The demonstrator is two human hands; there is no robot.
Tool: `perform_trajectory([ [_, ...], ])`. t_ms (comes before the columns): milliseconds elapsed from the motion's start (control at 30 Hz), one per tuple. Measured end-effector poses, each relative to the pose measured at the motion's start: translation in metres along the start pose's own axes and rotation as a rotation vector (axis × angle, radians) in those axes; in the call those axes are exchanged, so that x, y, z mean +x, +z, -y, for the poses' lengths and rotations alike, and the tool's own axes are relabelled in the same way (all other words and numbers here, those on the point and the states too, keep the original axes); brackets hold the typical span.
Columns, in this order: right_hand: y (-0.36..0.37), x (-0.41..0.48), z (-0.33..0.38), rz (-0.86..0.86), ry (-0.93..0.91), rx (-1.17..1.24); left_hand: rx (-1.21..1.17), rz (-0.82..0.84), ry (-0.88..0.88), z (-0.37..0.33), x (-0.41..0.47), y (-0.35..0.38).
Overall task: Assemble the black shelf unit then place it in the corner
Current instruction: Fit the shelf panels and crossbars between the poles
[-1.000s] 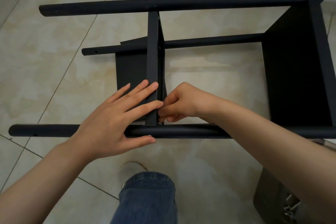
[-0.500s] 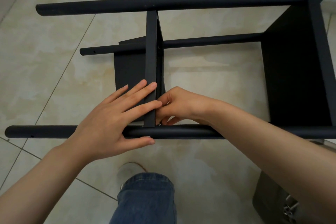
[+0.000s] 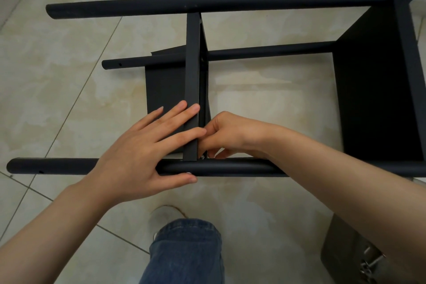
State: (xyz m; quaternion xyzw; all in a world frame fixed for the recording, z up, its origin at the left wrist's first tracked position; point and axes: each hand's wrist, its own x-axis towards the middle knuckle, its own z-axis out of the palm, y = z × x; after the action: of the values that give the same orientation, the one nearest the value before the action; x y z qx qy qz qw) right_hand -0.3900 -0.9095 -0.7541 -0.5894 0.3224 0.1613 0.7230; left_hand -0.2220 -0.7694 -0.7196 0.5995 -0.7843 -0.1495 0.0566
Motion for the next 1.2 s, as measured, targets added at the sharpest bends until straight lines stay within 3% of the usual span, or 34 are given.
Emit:
perform_trajectory([
  [333,-0.011,0.011,0.005,0.259,0.129,0.029,0.002,-0.011,-0.002,0.000,0.000,0.000],
  [633,-0.014,0.015,0.000,0.379,0.237,0.172,-0.007,-0.012,-0.004,0.000,0.000,0.001],
  [1200,-0.012,0.016,-0.002,0.316,0.197,0.063,-0.008,-0.024,0.001,0.000,0.000,0.001],
])
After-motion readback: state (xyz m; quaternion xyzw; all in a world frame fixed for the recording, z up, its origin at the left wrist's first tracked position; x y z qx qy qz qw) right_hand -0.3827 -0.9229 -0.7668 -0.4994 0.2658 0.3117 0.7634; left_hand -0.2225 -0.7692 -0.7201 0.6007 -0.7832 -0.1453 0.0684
